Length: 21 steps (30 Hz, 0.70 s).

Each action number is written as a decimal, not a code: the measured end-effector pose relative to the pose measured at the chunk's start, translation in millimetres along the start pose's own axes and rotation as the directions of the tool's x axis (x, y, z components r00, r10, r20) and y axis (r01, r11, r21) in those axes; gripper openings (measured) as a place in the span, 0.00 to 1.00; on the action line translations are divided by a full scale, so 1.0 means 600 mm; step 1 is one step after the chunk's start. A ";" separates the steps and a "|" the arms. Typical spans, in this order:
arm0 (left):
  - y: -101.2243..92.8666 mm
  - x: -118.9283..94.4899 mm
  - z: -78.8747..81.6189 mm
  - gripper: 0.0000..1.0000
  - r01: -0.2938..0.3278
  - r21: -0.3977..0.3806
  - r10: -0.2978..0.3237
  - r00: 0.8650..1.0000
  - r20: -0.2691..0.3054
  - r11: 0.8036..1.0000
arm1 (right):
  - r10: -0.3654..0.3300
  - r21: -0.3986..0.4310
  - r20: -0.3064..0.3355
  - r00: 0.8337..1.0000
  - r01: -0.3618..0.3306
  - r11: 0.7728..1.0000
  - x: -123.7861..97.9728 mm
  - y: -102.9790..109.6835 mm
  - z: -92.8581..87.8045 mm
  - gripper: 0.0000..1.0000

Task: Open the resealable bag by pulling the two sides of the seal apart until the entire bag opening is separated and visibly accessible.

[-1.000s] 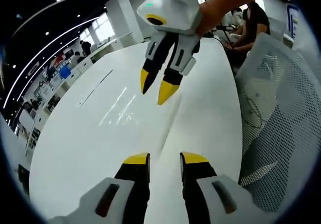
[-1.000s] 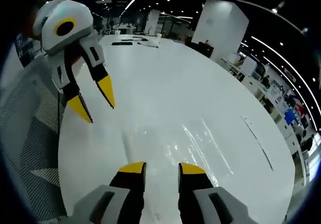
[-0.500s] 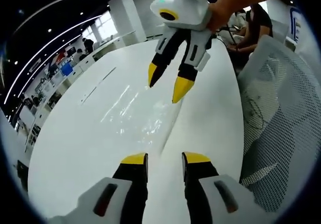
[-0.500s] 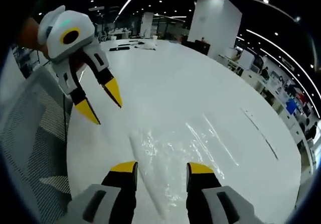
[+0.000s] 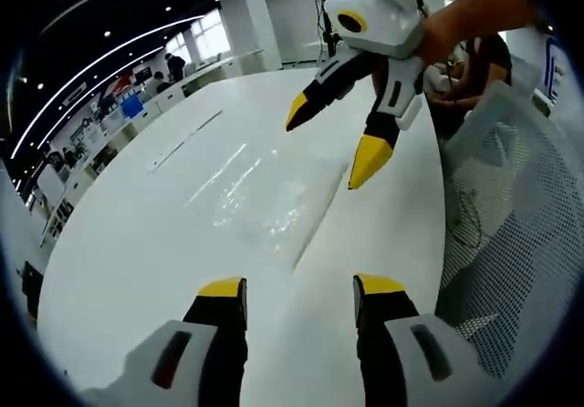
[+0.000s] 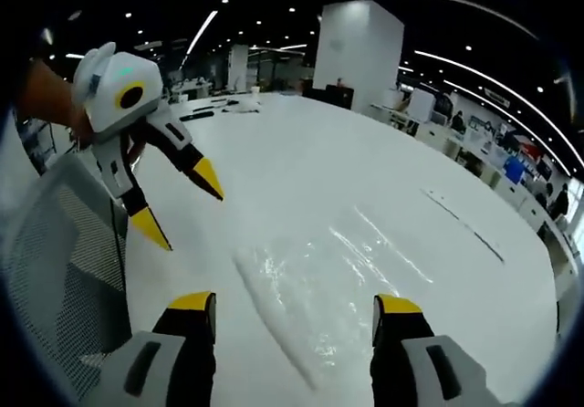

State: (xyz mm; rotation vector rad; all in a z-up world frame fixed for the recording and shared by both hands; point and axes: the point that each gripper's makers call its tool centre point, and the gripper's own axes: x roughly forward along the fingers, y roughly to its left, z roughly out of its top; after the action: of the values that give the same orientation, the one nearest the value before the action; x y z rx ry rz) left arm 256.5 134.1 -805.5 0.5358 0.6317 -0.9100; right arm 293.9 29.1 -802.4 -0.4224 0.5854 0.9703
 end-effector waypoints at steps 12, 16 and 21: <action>-0.008 -0.011 -0.008 0.71 -0.003 -0.140 0.004 1.000 0.011 0.990 | -0.027 0.162 0.119 0.993 0.008 0.987 -0.031 0.012 0.014 0.98; -0.012 -0.014 -0.007 0.76 -0.005 -0.150 0.009 1.000 0.021 0.989 | -0.059 0.232 0.145 0.988 0.024 0.972 -0.041 0.010 0.014 1.00; -0.011 -0.021 -0.010 0.85 -0.031 -0.177 0.038 0.999 0.033 0.984 | -0.102 0.277 0.153 0.983 0.056 0.959 -0.054 0.009 0.008 1.00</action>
State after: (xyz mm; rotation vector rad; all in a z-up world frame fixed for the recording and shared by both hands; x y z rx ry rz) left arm 243.5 141.8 -802.0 0.3695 0.6610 -0.8201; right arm 276.5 14.0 -778.5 -0.1168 0.5370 0.8247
